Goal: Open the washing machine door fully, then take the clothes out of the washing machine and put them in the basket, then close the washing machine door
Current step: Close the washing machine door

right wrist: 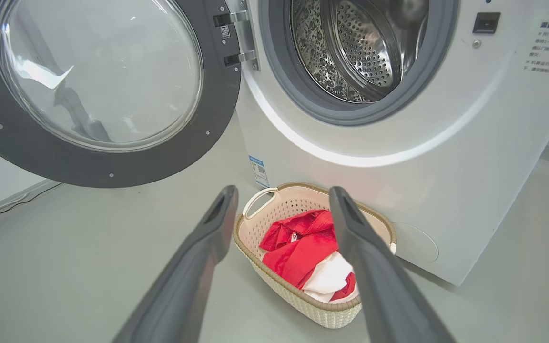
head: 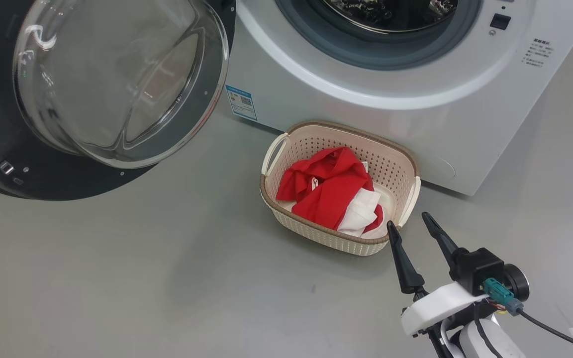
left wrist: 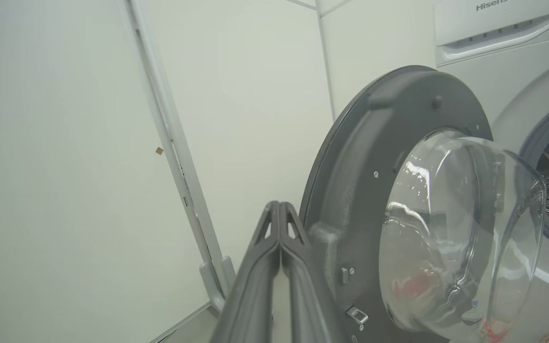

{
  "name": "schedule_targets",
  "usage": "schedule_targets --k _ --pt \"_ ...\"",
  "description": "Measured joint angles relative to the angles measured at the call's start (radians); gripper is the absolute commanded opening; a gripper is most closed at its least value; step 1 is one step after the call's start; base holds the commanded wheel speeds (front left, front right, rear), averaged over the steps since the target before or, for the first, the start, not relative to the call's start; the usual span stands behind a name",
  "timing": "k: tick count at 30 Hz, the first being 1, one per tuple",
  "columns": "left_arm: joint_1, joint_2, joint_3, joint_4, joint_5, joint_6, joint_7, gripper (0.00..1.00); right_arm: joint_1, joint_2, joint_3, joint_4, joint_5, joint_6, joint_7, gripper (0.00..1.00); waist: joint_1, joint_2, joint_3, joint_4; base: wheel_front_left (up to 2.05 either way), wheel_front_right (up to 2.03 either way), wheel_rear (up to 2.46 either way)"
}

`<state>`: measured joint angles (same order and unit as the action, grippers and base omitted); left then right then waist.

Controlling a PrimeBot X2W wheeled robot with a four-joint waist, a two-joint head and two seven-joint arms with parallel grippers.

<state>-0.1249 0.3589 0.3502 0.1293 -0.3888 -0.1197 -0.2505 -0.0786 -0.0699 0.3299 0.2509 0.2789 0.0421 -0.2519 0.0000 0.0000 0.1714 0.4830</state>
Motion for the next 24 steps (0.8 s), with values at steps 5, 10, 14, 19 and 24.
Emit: schedule_targets --k 5,10,14,19,24 --pt "-0.079 0.011 0.08 0.068 -0.156 0.0 0.032 0.0 -0.028 -0.003 0.005 0.0 -0.01 -0.001 0.005 1.0 0.0 0.0 0.033 -0.025 0.0 0.0 0.0" --pt "-0.179 0.014 0.156 0.165 -0.35 -0.001 0.109 0.0 -0.042 -0.011 0.006 0.001 -0.021 -0.002 0.01 1.0 0.0 0.0 0.059 -0.054 0.0 0.0 0.0" --pt "-0.264 0.04 0.216 0.244 -0.489 -0.001 0.19 0.0 -0.053 -0.012 0.007 0.002 -0.028 -0.009 0.01 1.0 0.0 0.0 0.078 -0.078 0.0 0.0 0.0" --pt "-0.405 0.058 0.306 0.345 -0.674 -0.001 0.287 0.0 -0.067 -0.019 0.017 0.002 -0.044 -0.01 0.019 1.0 0.0 0.0 0.104 -0.099 0.0 0.0 0.0" --pt "-0.494 0.074 0.367 0.429 -0.798 0.004 0.383 0.0 -0.078 -0.018 0.026 0.004 -0.044 -0.01 0.019 1.0 0.0 0.0 0.122 -0.111 0.0 0.0 0.0"
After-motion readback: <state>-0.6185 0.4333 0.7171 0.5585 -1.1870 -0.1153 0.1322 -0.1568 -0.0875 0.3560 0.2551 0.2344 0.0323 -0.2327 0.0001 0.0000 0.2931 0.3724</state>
